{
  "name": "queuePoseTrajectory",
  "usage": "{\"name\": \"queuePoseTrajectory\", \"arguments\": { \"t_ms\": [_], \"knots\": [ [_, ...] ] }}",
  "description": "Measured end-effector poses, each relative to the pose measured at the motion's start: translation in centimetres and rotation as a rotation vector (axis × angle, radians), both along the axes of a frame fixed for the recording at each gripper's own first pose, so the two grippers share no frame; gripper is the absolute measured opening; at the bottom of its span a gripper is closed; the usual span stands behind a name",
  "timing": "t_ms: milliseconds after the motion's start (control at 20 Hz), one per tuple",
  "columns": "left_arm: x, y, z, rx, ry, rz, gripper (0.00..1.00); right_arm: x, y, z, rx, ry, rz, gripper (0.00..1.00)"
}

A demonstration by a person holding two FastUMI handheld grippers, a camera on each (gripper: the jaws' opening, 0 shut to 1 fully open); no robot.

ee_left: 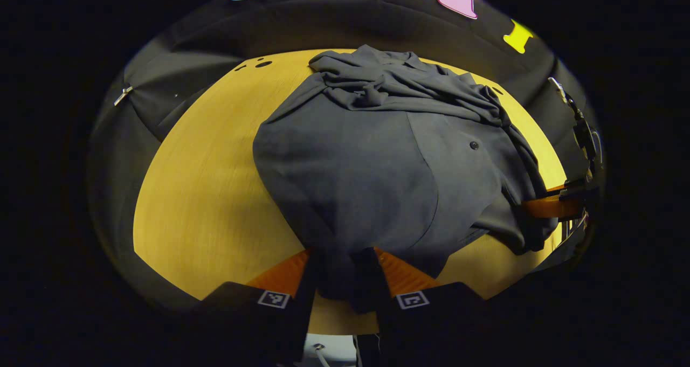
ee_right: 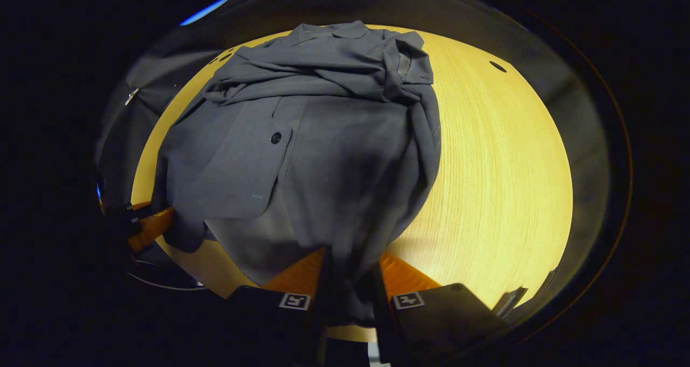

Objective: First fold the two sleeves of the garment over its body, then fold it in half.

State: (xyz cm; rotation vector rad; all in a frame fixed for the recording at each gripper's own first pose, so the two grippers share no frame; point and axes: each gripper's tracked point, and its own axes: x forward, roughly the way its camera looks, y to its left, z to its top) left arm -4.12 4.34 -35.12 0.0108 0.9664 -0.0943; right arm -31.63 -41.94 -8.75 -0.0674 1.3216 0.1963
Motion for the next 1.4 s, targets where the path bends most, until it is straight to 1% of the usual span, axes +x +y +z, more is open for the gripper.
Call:
{"name": "queuePoseTrajectory", "arguments": {
  "t_ms": [50, 100, 150, 200, 250, 350, 500, 700, 750, 800, 850, 900, 1100, 1300, 1400],
  "knots": [
    [0.3, -0.2, 0.0, -0.017, -0.006, 0.011, 0.5, 0.2, 0.2, -0.1, 0.017, -0.003, -0.012, 0.36],
    [0.5, -0.3, 0.1, -0.034, -0.013, 0.027, 0.36, 0.2, 0.4, 0.0, 0.037, -0.003, -0.026, 0.2],
    [0.8, -0.4, 0.4, -0.053, -0.015, 0.038, 0.22, 0.3, 0.5, 0.1, 0.059, -0.002, -0.026, 0.14],
    [0.9, -0.5, 0.4, -0.07, -0.019, 0.045, 0.17, 0.4, 0.7, 0.0, 0.086, -0.001, -0.025, 0.06],
    [1.0, -0.4, 0.5, -0.091, -0.021, 0.055, 0.12, 0.5, 0.7, 0.2, 0.106, -0.001, -0.03, 0.06],
    [1.1, -0.2, 1.1, -0.128, -0.033, 0.079, 0.08, 1.1, 0.7, 0.8, 0.14, -0.021, -0.066, 0.06],
    [2.4, 0.1, 3.7, -0.155, -0.104, 0.082, 0.08, 2.2, 1.2, 2.4, 0.183, -0.079, -0.094, 0.06],
    [4.3, -0.4, 7.7, -0.183, -0.183, 0.047, 0.08, 3.3, 2.0, 4.2, 0.227, -0.11, -0.096, 0.06],
    [4.7, -0.5, 8.6, -0.184, -0.2, 0.037, 0.05, 4.0, 2.2, 4.8, 0.235, -0.128, -0.097, 0.06],
    [5.2, -0.6, 9.5, -0.184, -0.218, 0.027, 0.08, 4.7, 2.3, 5.5, 0.242, -0.152, -0.099, 0.06],
    [5.7, -0.6, 10.3, -0.183, -0.234, 0.019, 0.05, 5.5, 2.5, 6.3, 0.249, -0.178, -0.099, 0.06],
    [6.2, -0.6, 11.1, -0.182, -0.249, 0.012, 0.08, 6.4, 2.6, 7.1, 0.257, -0.203, -0.1, 0.06],
    [8.8, -0.5, 14.4, -0.18, -0.312, -0.008, 0.08, 9.6, 3.2, 10.1, 0.284, -0.284, -0.104, 0.06],
    [12.5, -0.6, 17.9, -0.208, -0.379, -0.011, 0.08, 13.4, 3.2, 11.8, 0.264, -0.362, -0.064, 0.06],
    [14.7, -0.7, 19.3, -0.211, -0.413, -0.019, 0.08, 15.3, 3.1, 12.6, 0.27, -0.397, -0.069, 0.06]
  ]
}}
